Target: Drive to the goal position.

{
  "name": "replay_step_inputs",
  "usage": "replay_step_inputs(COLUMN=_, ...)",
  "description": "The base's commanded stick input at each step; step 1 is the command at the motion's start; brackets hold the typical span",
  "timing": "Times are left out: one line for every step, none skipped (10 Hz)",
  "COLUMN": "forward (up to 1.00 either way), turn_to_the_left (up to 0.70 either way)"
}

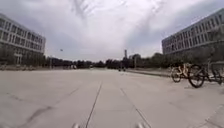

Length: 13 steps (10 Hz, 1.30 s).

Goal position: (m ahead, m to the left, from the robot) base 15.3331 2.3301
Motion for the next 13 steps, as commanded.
replay_step_inputs(forward=0.70, turn_to_the_left=0.00)
replay_step_inputs(forward=0.70, turn_to_the_left=0.00)
replay_step_inputs(forward=0.70, turn_to_the_left=0.01)
replay_step_inputs(forward=0.70, turn_to_the_left=0.06)
replay_step_inputs(forward=0.70, turn_to_the_left=0.14)
replay_step_inputs(forward=0.70, turn_to_the_left=0.14)
replay_step_inputs(forward=0.70, turn_to_the_left=0.14)
replay_step_inputs(forward=0.70, turn_to_the_left=0.14)
replay_step_inputs(forward=0.70, turn_to_the_left=0.14)
replay_step_inputs(forward=0.70, turn_to_the_left=0.14)
replay_step_inputs(forward=0.70, turn_to_the_left=0.14)
replay_step_inputs(forward=0.70, turn_to_the_left=0.14)
replay_step_inputs(forward=0.70, turn_to_the_left=0.10)
